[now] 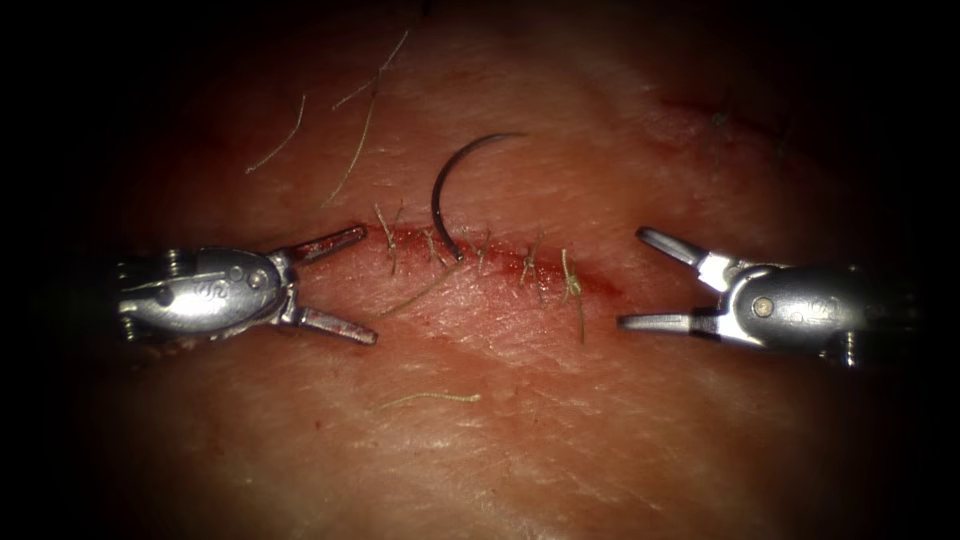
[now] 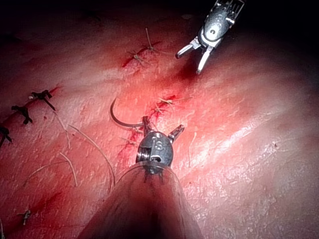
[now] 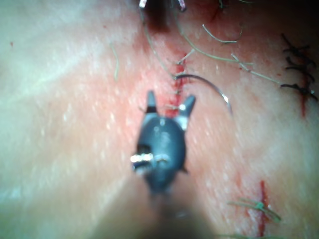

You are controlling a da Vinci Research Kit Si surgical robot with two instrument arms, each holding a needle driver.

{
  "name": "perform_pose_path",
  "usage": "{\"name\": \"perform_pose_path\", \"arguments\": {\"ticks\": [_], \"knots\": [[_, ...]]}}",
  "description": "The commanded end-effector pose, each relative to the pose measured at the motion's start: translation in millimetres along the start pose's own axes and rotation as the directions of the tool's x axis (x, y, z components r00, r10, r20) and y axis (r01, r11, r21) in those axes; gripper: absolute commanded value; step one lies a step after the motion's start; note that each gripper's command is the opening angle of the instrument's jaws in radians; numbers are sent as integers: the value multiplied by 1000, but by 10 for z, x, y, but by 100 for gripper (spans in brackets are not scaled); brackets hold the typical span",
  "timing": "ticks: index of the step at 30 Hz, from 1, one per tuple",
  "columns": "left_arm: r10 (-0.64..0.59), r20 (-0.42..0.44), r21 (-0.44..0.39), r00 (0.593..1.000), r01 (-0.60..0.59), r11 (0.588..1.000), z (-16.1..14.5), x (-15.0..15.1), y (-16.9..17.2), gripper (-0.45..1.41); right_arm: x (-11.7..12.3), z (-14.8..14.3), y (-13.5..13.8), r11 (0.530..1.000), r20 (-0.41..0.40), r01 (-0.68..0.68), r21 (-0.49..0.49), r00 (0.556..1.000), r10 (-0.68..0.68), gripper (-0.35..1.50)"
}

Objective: Wound Closure

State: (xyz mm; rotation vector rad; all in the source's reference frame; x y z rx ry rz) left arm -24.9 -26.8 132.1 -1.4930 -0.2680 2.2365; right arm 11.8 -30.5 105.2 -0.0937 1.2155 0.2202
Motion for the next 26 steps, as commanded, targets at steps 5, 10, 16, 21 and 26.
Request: {"name": "perform_pose_path", "arguments": {"ticks": [5, 10, 16, 21, 26], "knots": [[-1, -1, -6, 1000, 1, 1000, 7, -3, 3, 79, -11, 7, -9, 1000, -3, 8, -4, 1000, -8, 99], [-1, -1, -8, 1000, 1, 1000, 4, -4, 3, 76, -13, 9, -10, 1000, -1, 10, -4, 1000, -10, 99], [0, -1, -9, 1000, 0, 1000, 4, -4, 3, 76, -10, 7, -10, 1000, -8, 8, -8, 1000, -8, 98], [0, -1, -11, 1000, 0, 1000, 2, -5, 1, 76, -8, 3, -11, 1000, -11, 8, -8, 1000, -8, 96], [1, -2, -13, 1000, -1, 1000, -1, -7, 0, 74, -7, 2, -12, 1000, -16, 8, -11, 1000, -8, 94]]}}
